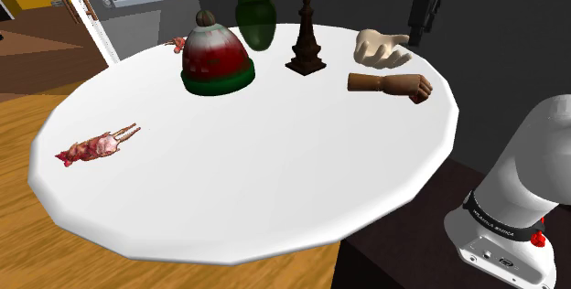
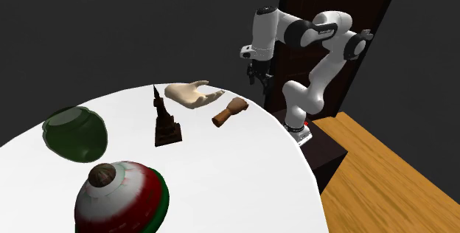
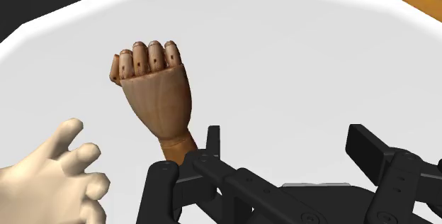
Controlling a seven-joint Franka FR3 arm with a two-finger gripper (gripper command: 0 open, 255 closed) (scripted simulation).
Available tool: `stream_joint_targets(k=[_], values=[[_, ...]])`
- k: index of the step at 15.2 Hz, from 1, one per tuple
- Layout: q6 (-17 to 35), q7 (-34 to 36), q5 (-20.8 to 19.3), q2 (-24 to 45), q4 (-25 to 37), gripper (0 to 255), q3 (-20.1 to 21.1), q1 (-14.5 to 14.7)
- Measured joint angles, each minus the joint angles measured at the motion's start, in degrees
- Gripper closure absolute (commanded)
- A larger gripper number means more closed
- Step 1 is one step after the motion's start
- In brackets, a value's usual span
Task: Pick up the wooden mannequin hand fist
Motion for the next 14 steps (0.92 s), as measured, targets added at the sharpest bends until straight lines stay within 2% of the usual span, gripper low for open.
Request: stream_joint_targets(k=[3,11,14], values=[[1.64,-1.11,-1.25,0.98,-1.08,0,-0.53,-0.14],[14.01,-6.76,-9.26,8.60,-7.86,0,-3.73,-1.50],[18.77,-8.33,-12.25,14.11,-7.66,0,-4.87,-2.11]])
